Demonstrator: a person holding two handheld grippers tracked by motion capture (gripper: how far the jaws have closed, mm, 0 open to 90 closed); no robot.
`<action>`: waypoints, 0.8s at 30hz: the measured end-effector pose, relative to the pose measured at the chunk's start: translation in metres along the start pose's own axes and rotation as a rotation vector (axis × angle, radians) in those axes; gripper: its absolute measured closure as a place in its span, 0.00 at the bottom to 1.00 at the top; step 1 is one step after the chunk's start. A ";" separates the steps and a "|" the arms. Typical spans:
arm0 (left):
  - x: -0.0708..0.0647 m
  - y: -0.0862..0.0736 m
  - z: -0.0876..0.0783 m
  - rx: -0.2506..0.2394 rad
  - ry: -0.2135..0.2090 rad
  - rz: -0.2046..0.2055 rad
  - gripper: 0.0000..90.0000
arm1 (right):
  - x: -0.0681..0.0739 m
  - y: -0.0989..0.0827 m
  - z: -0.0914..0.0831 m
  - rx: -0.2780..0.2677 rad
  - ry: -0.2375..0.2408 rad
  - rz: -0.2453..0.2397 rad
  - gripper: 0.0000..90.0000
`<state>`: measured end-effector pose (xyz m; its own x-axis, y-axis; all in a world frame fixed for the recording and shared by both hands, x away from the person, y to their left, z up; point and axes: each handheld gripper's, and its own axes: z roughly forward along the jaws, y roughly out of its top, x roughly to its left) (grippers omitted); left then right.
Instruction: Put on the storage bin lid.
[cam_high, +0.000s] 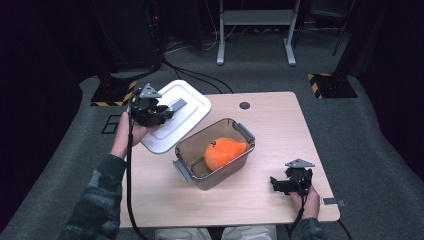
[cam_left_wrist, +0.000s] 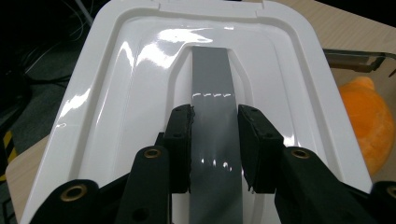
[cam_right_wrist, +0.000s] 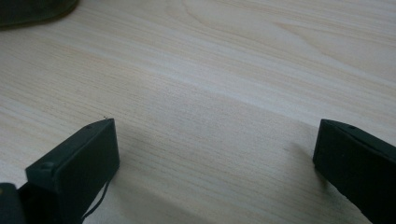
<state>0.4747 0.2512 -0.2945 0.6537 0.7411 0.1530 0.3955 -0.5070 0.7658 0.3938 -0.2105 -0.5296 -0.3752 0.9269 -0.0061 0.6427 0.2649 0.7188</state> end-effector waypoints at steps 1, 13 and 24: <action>-0.003 0.002 0.001 0.005 -0.007 0.007 0.74 | 0.000 0.000 0.000 0.000 0.000 0.000 0.00; -0.029 0.013 0.015 0.006 -0.061 0.046 0.74 | 0.000 0.000 0.000 0.000 0.000 0.001 0.00; -0.050 0.020 0.033 0.025 -0.122 0.063 0.74 | 0.000 0.000 0.000 0.001 0.000 0.001 0.00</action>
<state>0.4711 0.1895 -0.3070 0.7504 0.6496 0.1222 0.3663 -0.5626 0.7411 0.3938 -0.2104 -0.5295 -0.3744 0.9273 -0.0052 0.6436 0.2639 0.7184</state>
